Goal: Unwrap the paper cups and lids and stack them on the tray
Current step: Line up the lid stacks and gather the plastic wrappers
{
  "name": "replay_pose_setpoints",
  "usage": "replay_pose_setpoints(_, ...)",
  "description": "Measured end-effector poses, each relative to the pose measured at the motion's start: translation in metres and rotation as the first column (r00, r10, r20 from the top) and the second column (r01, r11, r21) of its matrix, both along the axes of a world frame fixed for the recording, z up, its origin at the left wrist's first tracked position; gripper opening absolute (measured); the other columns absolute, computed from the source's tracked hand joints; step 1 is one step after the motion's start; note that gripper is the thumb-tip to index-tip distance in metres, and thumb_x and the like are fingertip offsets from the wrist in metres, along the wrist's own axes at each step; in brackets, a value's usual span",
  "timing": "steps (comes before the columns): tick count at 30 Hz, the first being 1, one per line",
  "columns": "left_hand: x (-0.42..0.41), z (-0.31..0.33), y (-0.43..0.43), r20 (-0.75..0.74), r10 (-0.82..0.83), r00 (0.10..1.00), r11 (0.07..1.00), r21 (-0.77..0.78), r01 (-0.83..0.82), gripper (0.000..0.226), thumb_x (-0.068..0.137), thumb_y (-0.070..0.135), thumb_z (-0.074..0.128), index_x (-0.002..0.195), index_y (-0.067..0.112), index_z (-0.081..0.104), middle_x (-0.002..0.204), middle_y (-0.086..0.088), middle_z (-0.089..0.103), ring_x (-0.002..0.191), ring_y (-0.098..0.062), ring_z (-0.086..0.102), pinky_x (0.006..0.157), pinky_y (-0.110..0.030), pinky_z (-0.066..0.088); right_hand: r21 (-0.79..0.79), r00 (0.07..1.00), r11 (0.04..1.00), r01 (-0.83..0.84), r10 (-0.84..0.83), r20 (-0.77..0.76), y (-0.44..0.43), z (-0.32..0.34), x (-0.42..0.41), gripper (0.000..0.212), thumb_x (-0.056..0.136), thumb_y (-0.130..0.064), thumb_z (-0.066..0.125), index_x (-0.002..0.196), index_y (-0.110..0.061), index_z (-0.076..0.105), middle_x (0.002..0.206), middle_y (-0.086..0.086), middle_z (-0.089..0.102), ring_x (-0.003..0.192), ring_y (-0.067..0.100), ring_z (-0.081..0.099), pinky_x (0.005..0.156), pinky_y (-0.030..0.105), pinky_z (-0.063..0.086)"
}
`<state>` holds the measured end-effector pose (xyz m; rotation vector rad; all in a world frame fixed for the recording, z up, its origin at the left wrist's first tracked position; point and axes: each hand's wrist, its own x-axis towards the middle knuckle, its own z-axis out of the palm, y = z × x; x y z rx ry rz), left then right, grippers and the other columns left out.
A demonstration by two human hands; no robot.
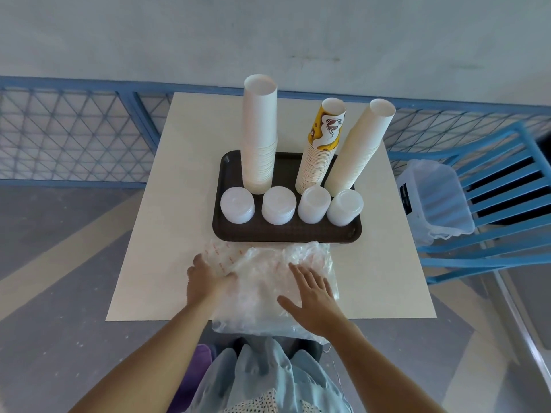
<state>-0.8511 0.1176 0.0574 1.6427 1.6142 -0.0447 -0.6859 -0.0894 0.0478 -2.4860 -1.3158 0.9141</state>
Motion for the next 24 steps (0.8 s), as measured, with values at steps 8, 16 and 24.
replay_pose_setpoints(8, -0.001, -0.002, -0.005, 0.093, 0.087, 0.992, 0.992, -0.103, -0.077, 0.014, 0.083, 0.026, 0.075, 0.080, 0.013, 0.070, 0.078, -0.004, 0.071, 0.075, -0.023, 0.069, 0.063, -0.031, 0.053, -0.059, 0.995, 0.996, -0.069, 0.073, 0.068, 0.000, -0.007, 0.001, 0.094, 0.094, -0.078, 0.039, 0.166, -0.028, 0.005, 0.174, -0.008, -0.004, 0.160, 0.018, -0.012, 0.130, 0.050, -0.001)
replay_pose_setpoints(16, -0.003, -0.009, 0.008, 0.213, 0.015, 0.977, 0.998, 0.054, -0.027, 0.044, 0.065, 0.025, 0.086, 0.092, 0.012, 0.054, 0.098, -0.005, 0.057, 0.077, -0.019, 0.059, 0.053, -0.025, 0.041, -0.017, 0.994, 0.996, -0.088, 0.089, 0.056, -0.002, -0.009, 0.000, 0.091, 0.097, -0.068, 0.048, 0.166, -0.027, 0.003, 0.174, -0.009, -0.006, 0.159, 0.014, -0.014, 0.130, 0.045, -0.003)
replay_pose_setpoints(24, 0.006, 0.000, -0.007, 0.221, -0.035, 0.975, 0.984, 0.177, -0.004, 0.037, 0.083, 0.019, 0.073, 0.065, 0.012, 0.041, 0.063, 0.001, 0.044, 0.058, -0.015, 0.039, 0.053, -0.027, 0.034, -0.063, 0.992, 0.992, -0.112, 0.115, 0.047, -0.001, -0.010, 0.006, 0.091, 0.099, -0.064, 0.048, 0.166, -0.027, 0.000, 0.173, -0.010, -0.011, 0.158, 0.011, -0.016, 0.130, 0.045, -0.001)
